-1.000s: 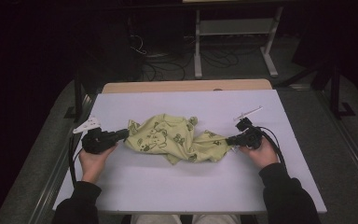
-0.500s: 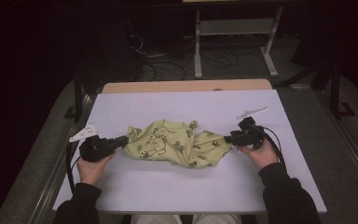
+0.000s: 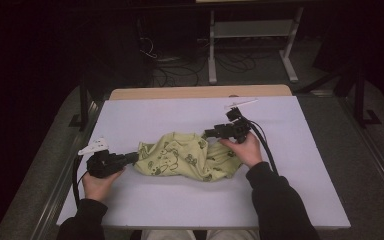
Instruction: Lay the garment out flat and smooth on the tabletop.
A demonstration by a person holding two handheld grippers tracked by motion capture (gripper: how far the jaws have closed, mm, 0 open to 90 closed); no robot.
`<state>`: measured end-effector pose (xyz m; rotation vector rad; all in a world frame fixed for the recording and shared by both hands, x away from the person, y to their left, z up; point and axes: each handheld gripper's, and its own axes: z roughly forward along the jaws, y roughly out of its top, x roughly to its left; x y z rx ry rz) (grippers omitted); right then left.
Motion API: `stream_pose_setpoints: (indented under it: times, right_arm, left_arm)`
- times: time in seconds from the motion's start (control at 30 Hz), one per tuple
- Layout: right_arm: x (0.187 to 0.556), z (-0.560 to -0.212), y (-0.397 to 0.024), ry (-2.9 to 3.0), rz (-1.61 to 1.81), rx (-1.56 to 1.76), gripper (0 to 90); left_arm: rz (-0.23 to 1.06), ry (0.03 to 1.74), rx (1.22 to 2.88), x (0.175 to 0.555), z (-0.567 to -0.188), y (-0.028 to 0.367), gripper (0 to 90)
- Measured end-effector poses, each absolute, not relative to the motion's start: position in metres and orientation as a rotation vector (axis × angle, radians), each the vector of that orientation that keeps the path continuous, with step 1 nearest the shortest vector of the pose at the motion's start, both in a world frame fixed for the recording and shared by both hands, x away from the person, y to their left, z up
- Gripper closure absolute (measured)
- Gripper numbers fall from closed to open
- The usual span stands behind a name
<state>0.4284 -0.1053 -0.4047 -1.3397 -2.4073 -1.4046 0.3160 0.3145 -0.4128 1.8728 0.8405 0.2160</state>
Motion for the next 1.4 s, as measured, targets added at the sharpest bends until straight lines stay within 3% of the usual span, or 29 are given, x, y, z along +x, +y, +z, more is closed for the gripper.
stream_pose_setpoints:
  times: [0.07,0.2,0.23,0.27,0.7,0.9,1.07,1.1,1.13,1.17,1.2,1.4]
  right_arm:
    - [0.439,-0.408,-0.093,-2.34,-1.363,-1.331,44.6]
    - [0.441,-0.41,-0.071,-2.377,-1.235,-1.233,83.1]
    - [0.441,-0.41,-0.071,-2.377,-1.235,-1.233,83.1]
    - [0.437,-0.408,-0.069,-2.44,-1.211,-1.215,89.0]
    - [0.427,-0.379,-0.13,-2.505,-1.3,-1.343,89.0]
    - [0.428,-0.382,-0.118,-2.498,-1.341,-1.322,75.7]
    - [0.43,-0.388,-0.1,-2.485,-1.371,-1.277,46.5]
    - [0.431,-0.39,-0.098,-2.474,-1.382,-1.263,46.5]
    - [0.432,-0.391,-0.095,-2.446,-1.403,-1.245,36.4]
    - [0.432,-0.391,-0.095,-2.446,-1.403,-1.245,36.4]
    - [0.435,-0.393,-0.089,-2.43,-1.436,-1.259,25.6]
    - [0.443,-0.395,-0.069,-2.454,-1.409,-1.257,18.8]
  left_arm:
    - [0.216,0.839,1.875,0.316,-0.413,0.315,85.9]
    - [0.214,0.841,1.89,0.316,-0.415,0.316,85.9]
    - [0.214,0.841,1.89,0.316,-0.415,0.316,85.9]
    - [0.215,0.84,1.892,0.316,-0.415,0.316,85.9]
    - [0.218,0.852,1.904,0.318,-0.417,0.316,85.8]
    - [0.219,0.849,1.905,0.318,-0.416,0.316,85.8]
    - [0.218,0.847,1.912,0.318,-0.417,0.315,85.9]
    - [0.218,0.847,1.912,0.318,-0.417,0.315,85.9]
    - [0.217,0.842,1.914,0.318,-0.417,0.314,85.9]
    - [0.217,0.842,1.914,0.318,-0.417,0.314,85.9]
    - [0.218,0.839,1.917,0.318,-0.417,0.314,85.9]
    - [0.21,0.81,1.93,0.318,-0.417,0.314,85.9]
